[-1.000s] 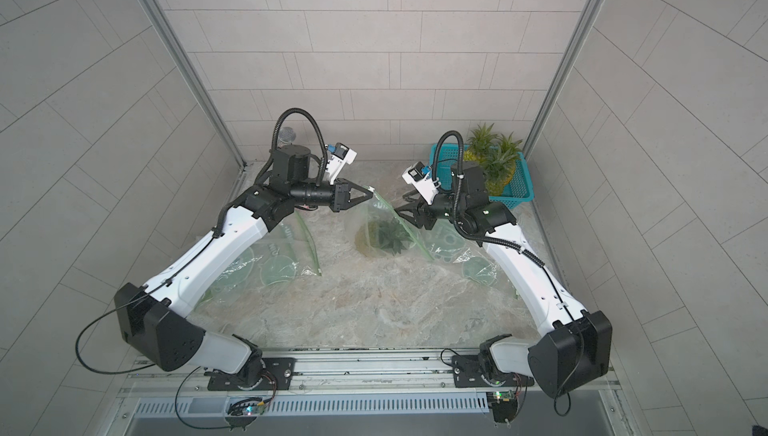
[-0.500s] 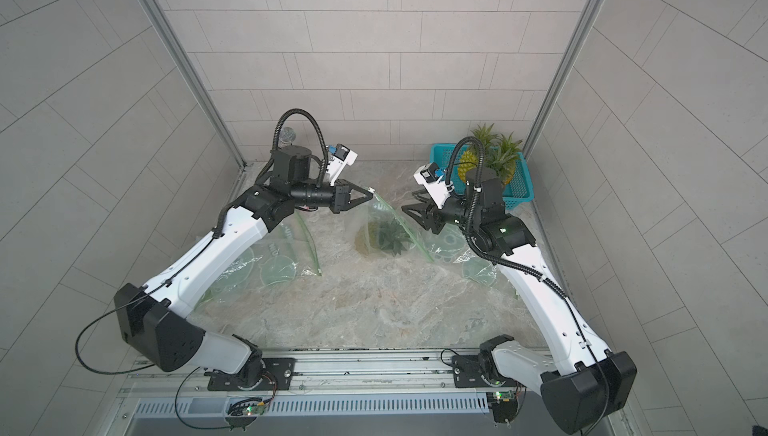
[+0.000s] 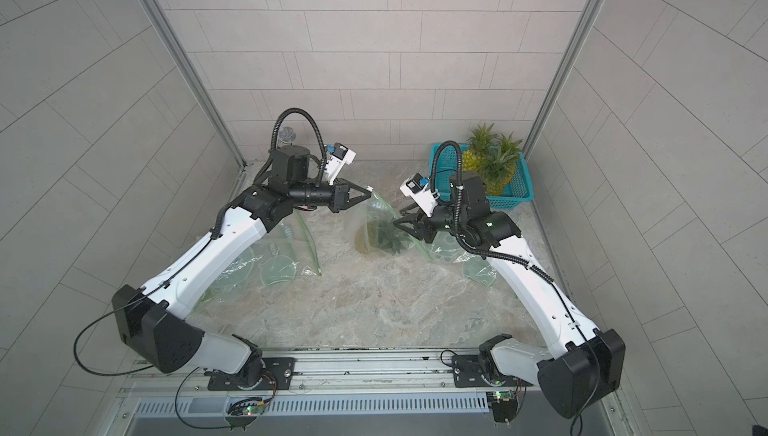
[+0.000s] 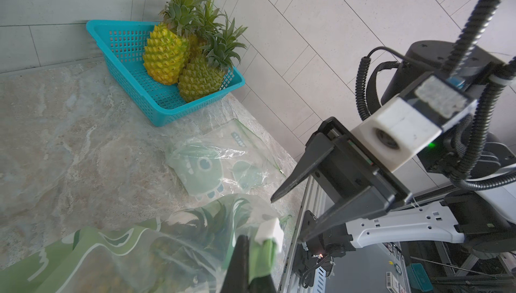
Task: Open the zip-top bag and take out the pineapple
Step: Adjust the zipper food storage bag at the center of the board.
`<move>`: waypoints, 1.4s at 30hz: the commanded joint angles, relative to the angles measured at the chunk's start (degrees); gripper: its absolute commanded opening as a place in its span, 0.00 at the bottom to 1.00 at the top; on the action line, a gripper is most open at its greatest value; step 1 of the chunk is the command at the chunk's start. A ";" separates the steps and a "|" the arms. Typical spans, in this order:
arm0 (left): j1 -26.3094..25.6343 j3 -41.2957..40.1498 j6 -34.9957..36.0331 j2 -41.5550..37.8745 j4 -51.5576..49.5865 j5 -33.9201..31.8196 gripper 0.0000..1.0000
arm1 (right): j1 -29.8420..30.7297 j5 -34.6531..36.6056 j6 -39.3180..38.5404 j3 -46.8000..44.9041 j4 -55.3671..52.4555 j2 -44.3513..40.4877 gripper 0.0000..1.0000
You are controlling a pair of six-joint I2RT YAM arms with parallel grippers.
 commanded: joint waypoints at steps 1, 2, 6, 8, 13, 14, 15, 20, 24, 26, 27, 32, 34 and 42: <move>-0.11 -0.21 1.65 -1.80 0.06 0.02 0.00 | 0.52 3.62 -1.79 0.05 -1.37 0.22 0.19; -0.07 -0.32 1.66 -2.00 -0.19 0.05 0.00 | 0.58 4.31 -2.12 0.62 -1.67 0.33 0.10; -0.07 -2.05 1.00 -4.34 0.02 0.01 0.02 | 0.61 4.08 -4.79 4.02 -4.77 1.41 0.00; 0.13 -3.33 0.37 -6.18 0.58 -0.40 0.08 | 0.70 2.86 -6.89 6.90 -7.87 2.85 0.00; 3.58 -7.06 -2.61 -11.26 1.62 -2.02 0.26 | 2.10 0.27 -13.21 14.42 -17.07 6.87 0.00; 5.10 -8.20 -3.42 -12.46 2.24 -1.63 0.27 | 2.49 -0.07 -14.13 16.19 -19.10 7.85 0.00; 6.43 -9.11 -3.76 -13.49 2.61 -1.06 0.28 | 2.70 -0.29 -14.83 17.46 -20.51 8.54 0.00; 12.51 -13.20 -0.24 -17.73 2.58 3.62 0.36 | 4.39 -0.72 -18.94 23.82 -27.99 12.56 0.00; 15.36 -15.01 6.96 -19.85 2.32 5.16 0.44 | 5.18 -1.11 -20.53 27.34 -31.32 15.01 0.00; 15.55 -15.23 12.04 -20.23 2.19 5.96 0.49 | 5.37 -1.09 -20.81 28.14 -31.89 15.80 0.00; 15.63 -15.15 14.09 -20.22 2.23 6.06 0.51 | 5.52 -1.10 -20.80 28.28 -31.93 16.03 0.00; 15.62 -15.09 19.39 -19.47 6.72 12.15 0.53 | 5.98 -1.10 -20.62 28.79 -31.73 16.63 0.00; 15.55 -14.99 19.40 -19.13 8.18 15.58 0.53 | 6.11 -0.92 -20.38 29.06 -31.37 16.89 0.00; 15.50 -15.81 18.49 -18.10 11.60 19.45 0.51 | 6.76 -1.03 -20.21 30.17 -31.30 18.04 0.00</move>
